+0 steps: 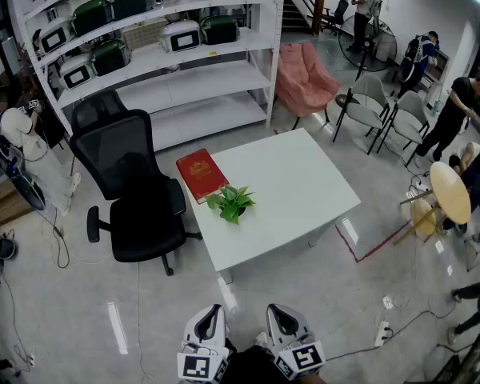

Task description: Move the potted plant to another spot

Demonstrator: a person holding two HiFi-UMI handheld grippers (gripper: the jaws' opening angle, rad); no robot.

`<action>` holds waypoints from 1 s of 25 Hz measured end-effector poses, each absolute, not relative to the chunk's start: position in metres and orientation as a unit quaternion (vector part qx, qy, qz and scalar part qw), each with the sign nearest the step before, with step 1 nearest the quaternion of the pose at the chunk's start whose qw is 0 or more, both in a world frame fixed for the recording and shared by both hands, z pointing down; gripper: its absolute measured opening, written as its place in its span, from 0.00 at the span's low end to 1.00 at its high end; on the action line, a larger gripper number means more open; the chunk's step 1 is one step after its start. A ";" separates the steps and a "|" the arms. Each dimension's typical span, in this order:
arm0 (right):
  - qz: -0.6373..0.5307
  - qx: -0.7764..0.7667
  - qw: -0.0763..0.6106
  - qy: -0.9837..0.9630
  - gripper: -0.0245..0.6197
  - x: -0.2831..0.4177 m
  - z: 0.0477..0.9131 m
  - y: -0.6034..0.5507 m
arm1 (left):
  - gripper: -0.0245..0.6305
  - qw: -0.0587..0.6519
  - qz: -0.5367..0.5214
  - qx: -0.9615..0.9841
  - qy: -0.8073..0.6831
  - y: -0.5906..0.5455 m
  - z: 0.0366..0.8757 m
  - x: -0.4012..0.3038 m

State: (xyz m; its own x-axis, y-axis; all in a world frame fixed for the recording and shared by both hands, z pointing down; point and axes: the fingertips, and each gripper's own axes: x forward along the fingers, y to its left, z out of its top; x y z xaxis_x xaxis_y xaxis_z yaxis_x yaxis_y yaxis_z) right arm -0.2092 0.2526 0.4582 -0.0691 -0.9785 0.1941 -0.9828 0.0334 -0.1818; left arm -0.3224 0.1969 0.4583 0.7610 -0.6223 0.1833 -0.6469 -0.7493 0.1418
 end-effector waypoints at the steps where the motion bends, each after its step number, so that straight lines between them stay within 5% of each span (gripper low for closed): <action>1: 0.134 0.682 0.008 -0.718 0.06 -0.209 0.458 0.253 | 0.07 0.100 0.062 0.933 -0.340 0.197 0.457 -0.323; 25: 0.140 0.645 -0.007 -0.751 0.06 -0.202 0.462 0.282 | 0.07 0.096 0.041 0.916 -0.386 0.228 0.452 -0.316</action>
